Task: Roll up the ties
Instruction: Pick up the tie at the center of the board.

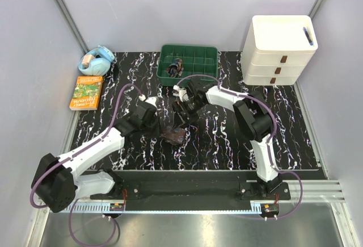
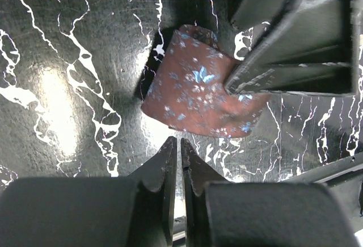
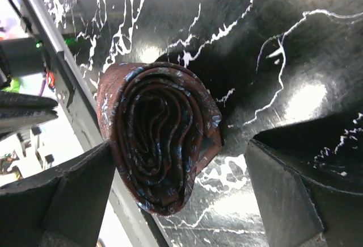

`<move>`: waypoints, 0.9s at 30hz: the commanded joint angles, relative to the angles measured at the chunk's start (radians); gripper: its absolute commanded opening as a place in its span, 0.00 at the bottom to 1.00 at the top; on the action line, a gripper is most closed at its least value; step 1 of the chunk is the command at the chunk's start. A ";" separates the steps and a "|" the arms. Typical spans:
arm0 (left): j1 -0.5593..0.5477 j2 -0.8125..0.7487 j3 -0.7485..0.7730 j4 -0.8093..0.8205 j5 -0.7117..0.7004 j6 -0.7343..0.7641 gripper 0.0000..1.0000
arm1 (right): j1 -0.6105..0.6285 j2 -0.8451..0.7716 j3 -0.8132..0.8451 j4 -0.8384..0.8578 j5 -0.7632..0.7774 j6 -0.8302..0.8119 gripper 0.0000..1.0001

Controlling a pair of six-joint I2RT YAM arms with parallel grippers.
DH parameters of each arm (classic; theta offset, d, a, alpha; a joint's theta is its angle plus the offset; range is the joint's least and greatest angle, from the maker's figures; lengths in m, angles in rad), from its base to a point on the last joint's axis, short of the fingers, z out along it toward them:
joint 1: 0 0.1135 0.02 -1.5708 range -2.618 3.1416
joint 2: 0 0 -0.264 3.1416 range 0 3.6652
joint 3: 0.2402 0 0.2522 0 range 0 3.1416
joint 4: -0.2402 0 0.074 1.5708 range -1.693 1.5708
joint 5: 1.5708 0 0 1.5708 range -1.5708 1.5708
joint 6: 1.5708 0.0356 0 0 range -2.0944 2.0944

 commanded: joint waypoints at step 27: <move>0.003 0.041 -0.177 0.348 0.020 -0.049 0.07 | 0.076 0.022 -0.239 0.318 0.067 0.205 0.93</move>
